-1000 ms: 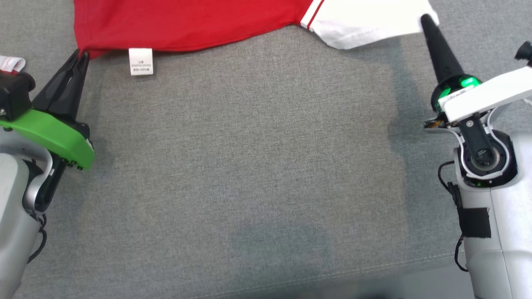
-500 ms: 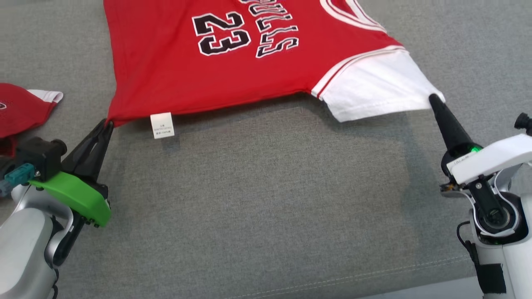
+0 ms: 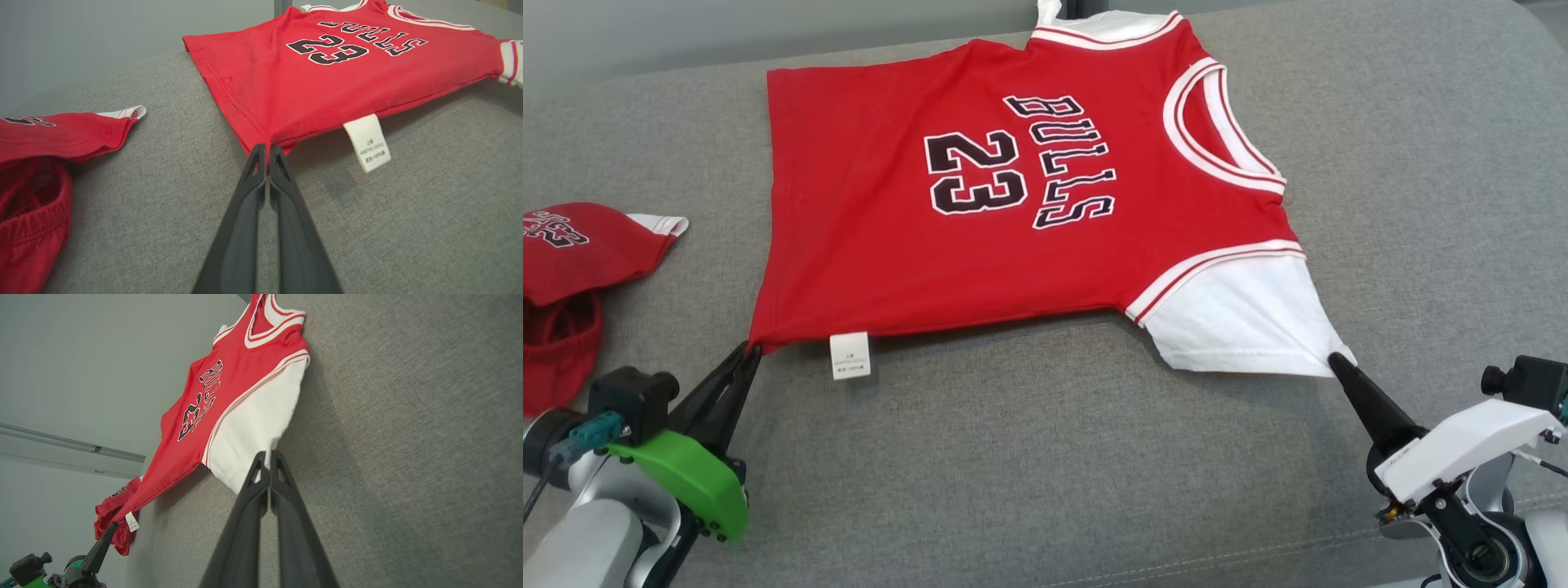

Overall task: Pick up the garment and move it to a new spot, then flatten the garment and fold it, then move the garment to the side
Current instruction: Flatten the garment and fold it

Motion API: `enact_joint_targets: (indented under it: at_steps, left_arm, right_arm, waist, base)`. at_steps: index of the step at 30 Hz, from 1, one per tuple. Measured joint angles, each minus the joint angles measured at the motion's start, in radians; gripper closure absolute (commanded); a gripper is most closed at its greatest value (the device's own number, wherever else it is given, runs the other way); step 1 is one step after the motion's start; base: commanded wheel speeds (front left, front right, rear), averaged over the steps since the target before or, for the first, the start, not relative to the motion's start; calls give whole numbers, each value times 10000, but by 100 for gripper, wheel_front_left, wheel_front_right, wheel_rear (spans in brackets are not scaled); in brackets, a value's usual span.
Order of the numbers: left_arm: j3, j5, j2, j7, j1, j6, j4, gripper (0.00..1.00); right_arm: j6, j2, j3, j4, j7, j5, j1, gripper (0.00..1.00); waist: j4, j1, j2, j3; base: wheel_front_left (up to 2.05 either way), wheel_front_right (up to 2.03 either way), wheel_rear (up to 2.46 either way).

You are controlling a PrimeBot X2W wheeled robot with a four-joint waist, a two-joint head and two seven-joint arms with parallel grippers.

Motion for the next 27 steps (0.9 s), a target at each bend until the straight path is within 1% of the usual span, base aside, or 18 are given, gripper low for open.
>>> enact_joint_targets:
  at_steps: [4, 9, 17, 21, 27]
  left_arm:
    - [0, -17, 38, -21, 439, 21, 188, 100]
    - [-90, -17, -2, -33, 582, 29, 226, 100]
    - [282, -159, 36, -123, 759, 205, 146, 100]
    - [161, -157, 10, -125, 935, 203, 148, 100]
    - [54, -125, -12, -198, 1156, 242, 119, 100]
  right_arm:
    - [2, -92, 201, 13, 19, -418, 224, 100]
    - [4, -251, 349, 31, 8, -805, 613, 100]
    - [21, -280, 669, -232, 27, -888, 967, 100]
    - [15, -420, 746, -81, 50, -1133, 1003, 100]
    - [13, -462, 1012, 104, 167, -1407, 1250, 100]
  waist:
    - [-103, 0, 0, -72]
    - [-152, 0, 0, -178]
    - [-156, 0, 0, -178]
    - [-178, 0, 0, -155]
    - [-163, 0, 0, -115]
  base:
    - [0, 0, 0]
    - [0, 0, 0]
    - [0, 0, 0]
    - [0, 0, 0]
    - [0, 0, 0]
